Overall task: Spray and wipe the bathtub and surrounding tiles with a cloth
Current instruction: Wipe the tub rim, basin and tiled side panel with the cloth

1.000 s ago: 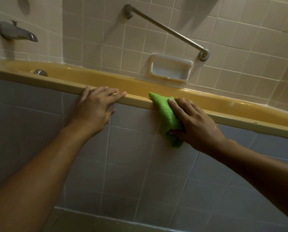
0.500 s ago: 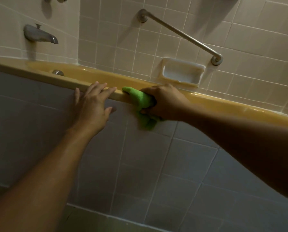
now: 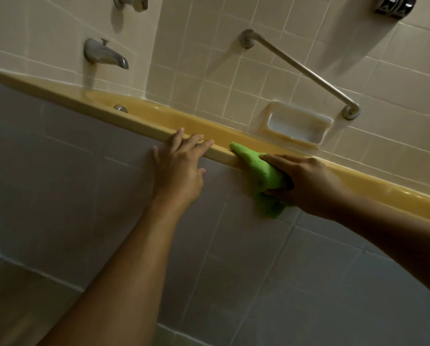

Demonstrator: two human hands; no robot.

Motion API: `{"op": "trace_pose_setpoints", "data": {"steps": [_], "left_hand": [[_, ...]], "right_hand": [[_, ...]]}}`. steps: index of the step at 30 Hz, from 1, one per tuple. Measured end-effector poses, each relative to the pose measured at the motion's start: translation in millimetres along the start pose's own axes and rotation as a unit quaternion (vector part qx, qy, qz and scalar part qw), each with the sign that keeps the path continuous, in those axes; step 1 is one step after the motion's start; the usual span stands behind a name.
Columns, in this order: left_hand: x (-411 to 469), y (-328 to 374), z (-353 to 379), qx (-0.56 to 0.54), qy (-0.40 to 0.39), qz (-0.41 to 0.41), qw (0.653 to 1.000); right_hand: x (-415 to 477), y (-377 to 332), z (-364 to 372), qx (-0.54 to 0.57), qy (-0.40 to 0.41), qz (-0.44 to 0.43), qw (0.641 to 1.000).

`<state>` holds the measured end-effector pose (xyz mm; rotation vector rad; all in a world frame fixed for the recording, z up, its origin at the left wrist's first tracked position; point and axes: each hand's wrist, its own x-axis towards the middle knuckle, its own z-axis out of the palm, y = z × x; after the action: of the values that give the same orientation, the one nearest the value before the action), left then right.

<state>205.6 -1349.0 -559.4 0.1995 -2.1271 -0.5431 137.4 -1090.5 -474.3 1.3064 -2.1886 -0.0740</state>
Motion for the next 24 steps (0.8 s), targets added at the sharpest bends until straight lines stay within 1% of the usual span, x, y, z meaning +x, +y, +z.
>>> {"op": "trace_pose_setpoints", "data": {"steps": [5,10,17,21,24], "left_hand": [[-3.2,-10.4,-7.3,0.006,-0.022,0.025,0.999],[-9.3,-29.5,-22.8,0.033,-0.044,0.017,0.998],[-11.5,-49.5,-42.2,0.082,-0.102,-0.013,0.991],[-5.1,-58.3,-49.7,0.104,-0.099,-0.027,0.989],[0.8,-66.8,-54.1,0.115,-0.088,-0.029,0.989]], "right_hand": [[-6.5,0.1,5.2,-0.014,0.031,-0.003,0.999],[24.4,-26.5,25.9,-0.03,0.046,-0.004,0.998],[100.2,-80.3,39.5,-0.01,0.033,-0.014,0.999],[135.6,-99.5,42.5,0.005,0.01,-0.007,1.0],[138.3,-98.9,40.7,0.016,0.003,-0.006,1.0]]}}
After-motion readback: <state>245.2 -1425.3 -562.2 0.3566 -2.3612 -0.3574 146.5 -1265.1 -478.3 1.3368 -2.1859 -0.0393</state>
